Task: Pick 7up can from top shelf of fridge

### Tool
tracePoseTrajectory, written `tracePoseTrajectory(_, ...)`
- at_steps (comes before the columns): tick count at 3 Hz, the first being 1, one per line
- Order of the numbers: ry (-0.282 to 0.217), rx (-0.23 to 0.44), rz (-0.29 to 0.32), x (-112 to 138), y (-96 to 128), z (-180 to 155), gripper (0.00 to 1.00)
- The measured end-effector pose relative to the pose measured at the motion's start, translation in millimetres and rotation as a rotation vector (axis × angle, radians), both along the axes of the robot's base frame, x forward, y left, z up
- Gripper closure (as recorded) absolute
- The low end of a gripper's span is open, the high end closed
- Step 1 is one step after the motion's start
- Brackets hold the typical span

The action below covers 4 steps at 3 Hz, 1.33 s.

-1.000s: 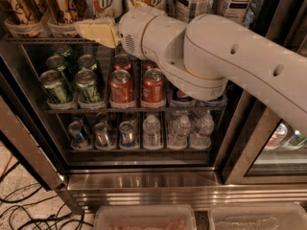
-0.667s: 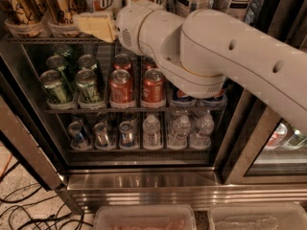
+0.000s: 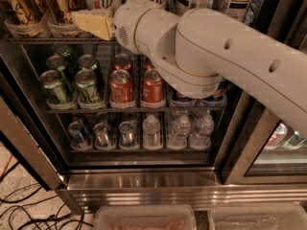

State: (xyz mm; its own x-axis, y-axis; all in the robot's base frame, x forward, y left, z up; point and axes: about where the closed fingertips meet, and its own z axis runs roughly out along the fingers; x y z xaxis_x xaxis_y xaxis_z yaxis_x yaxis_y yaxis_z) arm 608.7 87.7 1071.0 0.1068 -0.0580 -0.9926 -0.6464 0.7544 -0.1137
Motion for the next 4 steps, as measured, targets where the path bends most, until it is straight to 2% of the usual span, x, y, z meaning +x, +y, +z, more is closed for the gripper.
tracePoseTrajectory(1,0.005,0.017,0.001,20.5,0.3,-13.9,0.16)
tracePoseTrajectory(2,0.002,0.018,0.004,20.6,1.4,-13.6,0.16)
tracePoseTrajectory(3,0.003,0.021,0.008,20.8,2.3,-14.2,0.34)
tracePoseTrajectory(4,0.003,0.021,0.008,20.8,2.3,-14.2,0.57)
